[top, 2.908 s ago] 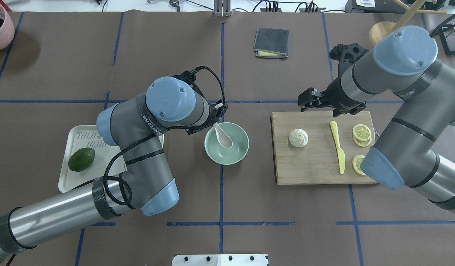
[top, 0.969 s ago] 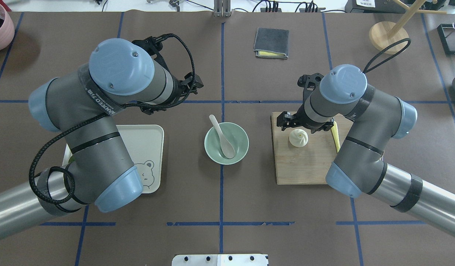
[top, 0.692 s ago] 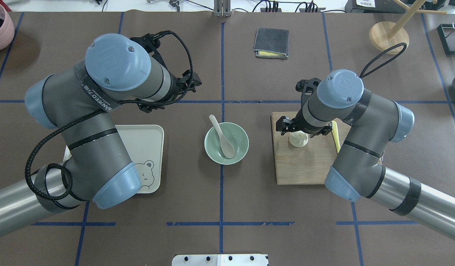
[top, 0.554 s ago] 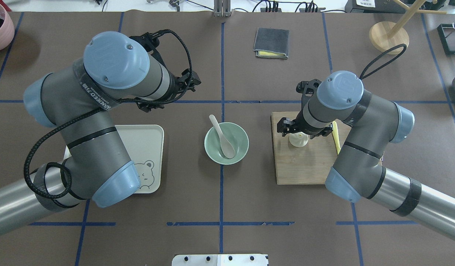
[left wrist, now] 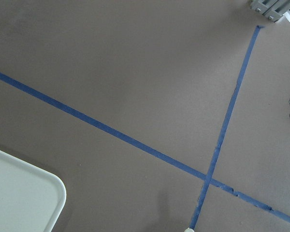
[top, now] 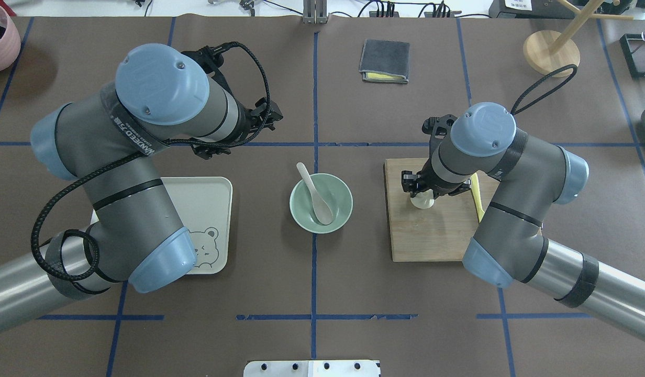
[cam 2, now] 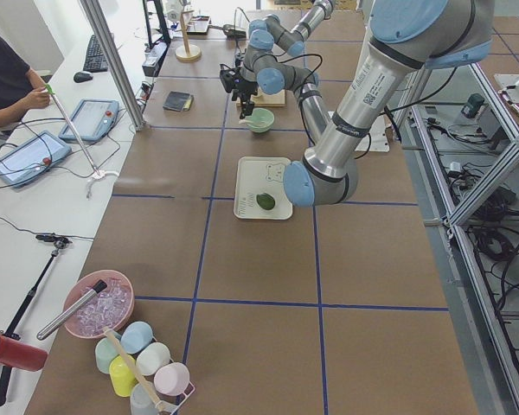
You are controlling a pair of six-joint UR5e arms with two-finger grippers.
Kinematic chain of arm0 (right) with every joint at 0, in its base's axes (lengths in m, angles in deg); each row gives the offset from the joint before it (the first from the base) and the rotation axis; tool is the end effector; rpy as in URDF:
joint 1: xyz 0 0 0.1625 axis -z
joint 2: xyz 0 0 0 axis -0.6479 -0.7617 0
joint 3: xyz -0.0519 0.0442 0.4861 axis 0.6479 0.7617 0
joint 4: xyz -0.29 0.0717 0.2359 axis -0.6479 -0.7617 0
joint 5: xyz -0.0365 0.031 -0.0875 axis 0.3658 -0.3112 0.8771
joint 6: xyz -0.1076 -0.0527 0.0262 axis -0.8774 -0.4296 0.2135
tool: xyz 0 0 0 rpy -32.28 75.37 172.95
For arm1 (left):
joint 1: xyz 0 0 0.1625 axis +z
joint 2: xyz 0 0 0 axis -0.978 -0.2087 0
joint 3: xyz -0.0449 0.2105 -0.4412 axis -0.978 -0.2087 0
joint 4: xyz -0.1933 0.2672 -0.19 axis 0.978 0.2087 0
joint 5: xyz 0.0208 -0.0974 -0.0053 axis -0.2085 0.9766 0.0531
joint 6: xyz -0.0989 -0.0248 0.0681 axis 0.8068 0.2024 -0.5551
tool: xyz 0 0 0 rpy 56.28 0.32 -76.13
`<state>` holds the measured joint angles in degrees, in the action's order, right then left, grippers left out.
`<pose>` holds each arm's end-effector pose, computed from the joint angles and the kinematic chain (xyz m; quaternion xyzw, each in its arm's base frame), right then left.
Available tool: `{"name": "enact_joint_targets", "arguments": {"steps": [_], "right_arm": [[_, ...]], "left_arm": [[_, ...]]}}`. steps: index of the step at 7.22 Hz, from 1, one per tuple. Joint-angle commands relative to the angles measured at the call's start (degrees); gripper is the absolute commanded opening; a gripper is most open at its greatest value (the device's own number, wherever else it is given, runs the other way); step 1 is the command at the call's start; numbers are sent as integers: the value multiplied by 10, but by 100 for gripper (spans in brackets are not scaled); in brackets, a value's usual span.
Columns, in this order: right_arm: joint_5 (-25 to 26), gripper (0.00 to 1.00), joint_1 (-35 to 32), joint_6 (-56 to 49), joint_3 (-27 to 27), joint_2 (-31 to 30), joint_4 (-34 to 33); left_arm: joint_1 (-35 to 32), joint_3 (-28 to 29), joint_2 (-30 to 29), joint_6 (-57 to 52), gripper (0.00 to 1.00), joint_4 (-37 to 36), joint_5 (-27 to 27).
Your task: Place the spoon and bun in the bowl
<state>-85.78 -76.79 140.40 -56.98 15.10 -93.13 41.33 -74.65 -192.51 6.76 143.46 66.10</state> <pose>-0.4704 -0.4550 0.4545 0.0051 -0.3829 0.0546 0.9222 0.4682 -0.4878 0.2460 0.0547 0.4529 -0.2683 0.8485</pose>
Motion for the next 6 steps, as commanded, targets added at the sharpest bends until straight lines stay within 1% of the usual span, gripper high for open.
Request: {"name": "enact_joint_targets", "arguments": {"steps": [1,3,4,5,6], "right_arm": [[-2,0,-2,0,-9,1,1],[-3,0,-15,0,-58,6,1],[-2,0,-18,0,-69,27,3],[-1,0,-17,1,-68,57,7],[1,0,-12,0,-59,87,8]], "left_arm": [[-21,-12,12,-49,100,-15,14],[-72,-31,44,-146,100,-28,30],[-95,-44,75,-199,100,-32,37],[-125,-51,102,-260,100,-32,39],[-149,-70,154,-345,100,-30,42]]}}
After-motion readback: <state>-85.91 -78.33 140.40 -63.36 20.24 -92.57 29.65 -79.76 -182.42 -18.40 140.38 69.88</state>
